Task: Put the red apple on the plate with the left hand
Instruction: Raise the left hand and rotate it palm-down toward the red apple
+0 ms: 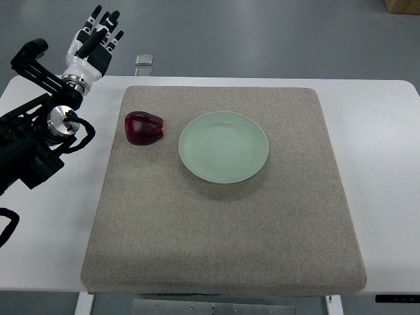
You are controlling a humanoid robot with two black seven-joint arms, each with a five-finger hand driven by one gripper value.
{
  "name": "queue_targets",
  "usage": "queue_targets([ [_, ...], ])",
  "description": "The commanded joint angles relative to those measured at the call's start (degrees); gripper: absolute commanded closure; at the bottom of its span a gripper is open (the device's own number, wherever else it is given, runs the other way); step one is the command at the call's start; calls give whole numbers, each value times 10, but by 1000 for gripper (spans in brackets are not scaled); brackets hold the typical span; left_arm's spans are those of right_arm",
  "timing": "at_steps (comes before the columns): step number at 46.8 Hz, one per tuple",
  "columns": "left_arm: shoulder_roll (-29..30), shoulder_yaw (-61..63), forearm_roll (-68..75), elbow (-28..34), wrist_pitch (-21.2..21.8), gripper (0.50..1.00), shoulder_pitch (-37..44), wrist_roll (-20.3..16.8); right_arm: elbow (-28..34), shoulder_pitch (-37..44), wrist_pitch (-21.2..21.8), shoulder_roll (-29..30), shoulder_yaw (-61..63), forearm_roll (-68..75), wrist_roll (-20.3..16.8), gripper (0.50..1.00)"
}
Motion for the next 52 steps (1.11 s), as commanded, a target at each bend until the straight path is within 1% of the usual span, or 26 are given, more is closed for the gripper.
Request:
queue_targets([
  [1,0,0,0,0,0,501,0,0,0,0,0,0,0,0,0,570],
  [27,0,3,0,-4,0,501,-1,0,0,0,0,0,0,0,0,570],
  [41,3,14,0,-21,0,501,-3,0,0,0,0,0,0,0,0,570],
  [52,29,51,1,-42,1,501,-11,0,0,0,0,0,0,0,0,570],
])
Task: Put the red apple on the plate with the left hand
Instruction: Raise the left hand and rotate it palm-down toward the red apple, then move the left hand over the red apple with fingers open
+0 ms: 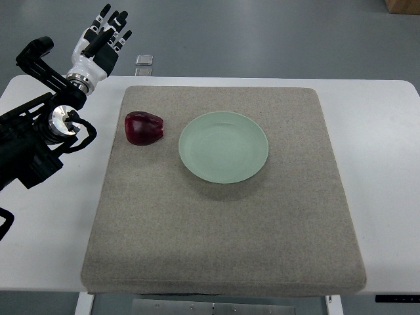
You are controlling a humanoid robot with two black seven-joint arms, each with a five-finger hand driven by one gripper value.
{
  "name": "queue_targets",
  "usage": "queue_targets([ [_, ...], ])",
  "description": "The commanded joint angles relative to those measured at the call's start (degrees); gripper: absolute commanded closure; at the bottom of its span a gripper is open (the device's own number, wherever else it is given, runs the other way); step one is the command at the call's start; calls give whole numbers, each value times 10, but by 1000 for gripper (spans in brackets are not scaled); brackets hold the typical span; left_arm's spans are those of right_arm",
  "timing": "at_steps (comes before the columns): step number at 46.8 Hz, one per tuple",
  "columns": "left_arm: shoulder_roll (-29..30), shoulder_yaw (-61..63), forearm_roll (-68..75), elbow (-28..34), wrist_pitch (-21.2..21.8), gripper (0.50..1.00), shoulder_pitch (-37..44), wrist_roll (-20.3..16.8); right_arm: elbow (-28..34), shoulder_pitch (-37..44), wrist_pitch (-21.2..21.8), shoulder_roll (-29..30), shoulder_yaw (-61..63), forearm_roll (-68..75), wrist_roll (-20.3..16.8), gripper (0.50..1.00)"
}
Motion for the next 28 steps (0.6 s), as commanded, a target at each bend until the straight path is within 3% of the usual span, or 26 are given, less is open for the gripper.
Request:
queue_targets([
  [1,13,25,0,-5,1,501,-8,0,0,0,0,0,0,0,0,570],
  [9,53,103,25,-52,1,501,-41,2,0,0,0,0,0,1,0,570],
  [28,118,138,340,-183,12,504,-66,1,0,0,0,0,0,0,0,570],
])
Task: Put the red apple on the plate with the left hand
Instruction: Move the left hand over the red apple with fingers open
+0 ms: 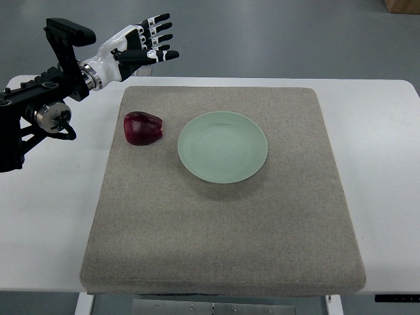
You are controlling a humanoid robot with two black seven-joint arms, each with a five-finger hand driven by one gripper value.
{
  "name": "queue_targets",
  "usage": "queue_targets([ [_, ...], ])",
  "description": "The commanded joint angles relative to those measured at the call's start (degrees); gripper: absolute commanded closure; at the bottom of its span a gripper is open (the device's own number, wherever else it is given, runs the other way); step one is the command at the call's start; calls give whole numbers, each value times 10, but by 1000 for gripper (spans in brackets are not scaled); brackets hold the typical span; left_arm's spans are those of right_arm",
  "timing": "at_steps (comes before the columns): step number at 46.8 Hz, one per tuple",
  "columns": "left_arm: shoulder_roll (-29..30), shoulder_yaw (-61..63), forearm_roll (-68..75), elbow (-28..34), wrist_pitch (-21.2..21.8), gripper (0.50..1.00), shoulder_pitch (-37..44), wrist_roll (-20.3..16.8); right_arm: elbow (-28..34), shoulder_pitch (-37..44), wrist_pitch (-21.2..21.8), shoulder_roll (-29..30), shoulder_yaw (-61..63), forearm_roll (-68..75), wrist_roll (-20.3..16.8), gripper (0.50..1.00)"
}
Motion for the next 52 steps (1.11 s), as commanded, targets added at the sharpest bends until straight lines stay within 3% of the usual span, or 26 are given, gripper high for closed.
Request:
queue_targets([
  [1,13,4,41,-16,0,504,-1,0,0,0,0,0,0,0,0,570],
  [13,43,4,48,-23,-17,501,-25,0,0,0,0,0,0,0,0,570],
  [29,57,12,67,-20,-2,501,-41,2,0,0,0,0,0,0,0,570],
  [39,59,62,228,-33,56,504,-74,2,1,0,0,0,0,0,0,570],
  [52,91,100,394,-87,62,501,-115,6,0,0,0,0,0,0,0,570],
])
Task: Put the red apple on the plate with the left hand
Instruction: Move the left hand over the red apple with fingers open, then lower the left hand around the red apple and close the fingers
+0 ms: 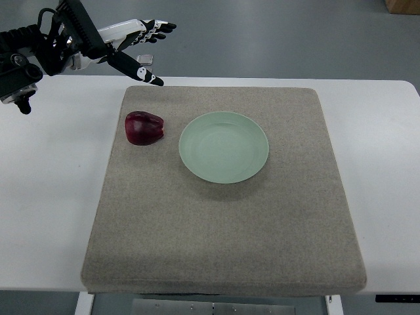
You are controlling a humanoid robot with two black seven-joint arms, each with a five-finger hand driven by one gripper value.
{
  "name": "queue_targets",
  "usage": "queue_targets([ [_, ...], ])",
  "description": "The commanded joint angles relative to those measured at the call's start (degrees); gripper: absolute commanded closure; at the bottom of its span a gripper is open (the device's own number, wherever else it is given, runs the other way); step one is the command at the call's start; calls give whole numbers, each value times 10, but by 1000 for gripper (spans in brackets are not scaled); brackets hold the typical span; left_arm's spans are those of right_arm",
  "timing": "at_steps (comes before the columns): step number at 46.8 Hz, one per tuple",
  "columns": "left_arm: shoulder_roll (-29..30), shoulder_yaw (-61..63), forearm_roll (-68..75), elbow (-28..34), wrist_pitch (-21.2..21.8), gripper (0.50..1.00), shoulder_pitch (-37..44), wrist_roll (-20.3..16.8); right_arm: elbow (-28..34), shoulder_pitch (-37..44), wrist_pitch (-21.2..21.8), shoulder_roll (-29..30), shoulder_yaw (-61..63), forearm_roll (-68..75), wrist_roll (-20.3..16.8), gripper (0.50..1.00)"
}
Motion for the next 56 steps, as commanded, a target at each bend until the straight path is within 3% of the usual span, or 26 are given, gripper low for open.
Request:
queue_targets([
  [1,1,17,37,-5,0,501,-7,3,1,0,0,0,0,0,0,570],
  [27,-8,145,51,-7,-10,501,-92,4,0,0,0,0,0,0,0,572],
  [38,2,168,154,-28,-10,501,-109,4,0,0,0,0,0,0,0,570],
  [56,37,239,159,-81,-22,500,-142,5,0,0,0,0,0,0,0,570],
])
